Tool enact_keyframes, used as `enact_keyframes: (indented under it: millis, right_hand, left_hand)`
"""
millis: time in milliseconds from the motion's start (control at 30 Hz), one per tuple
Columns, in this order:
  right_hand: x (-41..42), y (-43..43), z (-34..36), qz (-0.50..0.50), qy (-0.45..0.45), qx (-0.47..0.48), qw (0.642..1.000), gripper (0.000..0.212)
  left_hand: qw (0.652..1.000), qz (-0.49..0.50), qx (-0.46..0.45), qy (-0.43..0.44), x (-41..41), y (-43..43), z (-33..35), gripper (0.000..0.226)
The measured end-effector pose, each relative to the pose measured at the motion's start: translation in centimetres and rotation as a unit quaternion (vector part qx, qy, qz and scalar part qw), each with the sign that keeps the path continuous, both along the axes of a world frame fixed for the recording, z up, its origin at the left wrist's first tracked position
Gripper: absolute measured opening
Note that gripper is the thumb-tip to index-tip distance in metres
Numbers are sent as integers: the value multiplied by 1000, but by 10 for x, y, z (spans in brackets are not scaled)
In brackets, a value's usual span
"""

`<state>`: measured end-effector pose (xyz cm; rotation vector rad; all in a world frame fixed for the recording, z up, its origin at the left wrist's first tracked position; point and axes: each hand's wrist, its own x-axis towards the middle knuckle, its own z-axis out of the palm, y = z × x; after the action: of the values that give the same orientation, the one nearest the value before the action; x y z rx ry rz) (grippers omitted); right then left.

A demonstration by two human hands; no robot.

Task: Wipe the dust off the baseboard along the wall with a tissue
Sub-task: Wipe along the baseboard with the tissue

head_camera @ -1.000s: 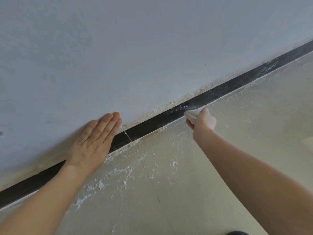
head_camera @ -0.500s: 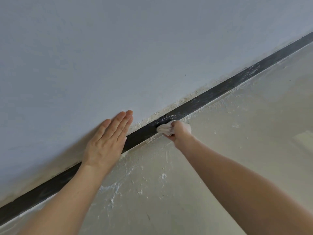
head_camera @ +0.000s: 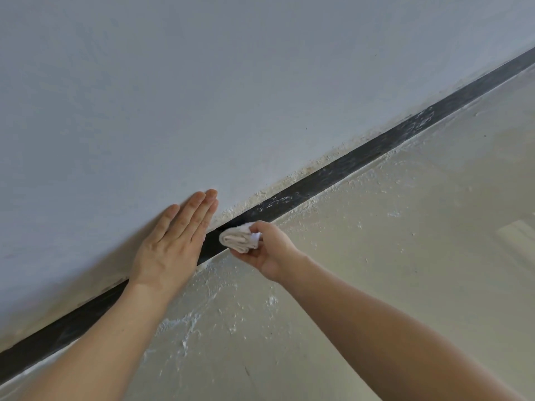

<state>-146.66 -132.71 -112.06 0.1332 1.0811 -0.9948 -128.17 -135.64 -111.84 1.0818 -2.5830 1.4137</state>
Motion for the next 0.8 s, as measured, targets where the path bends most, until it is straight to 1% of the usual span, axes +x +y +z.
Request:
enact_keyframes:
  millis: [133,233,300,367,433,533,600,667,800]
  right_hand:
    - [-23,-18,15,-57,35,2,998,23]
    - [-57,-20,22,-128,57,-6,990,13]
    - [-73,-18,20,-183,73,1,980,15]
    - [-79,-13,13,-205,84,19,975,24]
    - [-69,-7,4,-175,80,42,980,30]
    - [-37,2,-1,-42,44,40,997,33]
    - [-20,0,0,36,38,21,998,32]
    - [-18,-9,3,35,40,11,999,27]
    - [-59,-36,4,-24,135,37,990,14]
  left_hand:
    - [1000,3,8,-3,1,0,2,67]
    - [1000,1,14,3,2,-1,2,67]
    - [1000,3,14,-1,1,0,1,67]
    - [1000,5,12,-2,1,0,0,65]
    - [1000,8,13,-2,0,1,1,66]
    - [1000,6,21,1,-2,1,4,65]
    - [1000,5,23,3,-3,2,5,64]
    - [1000,2,24,5,-3,2,7,63]
    - [999,1,33,16,-5,4,8,58]
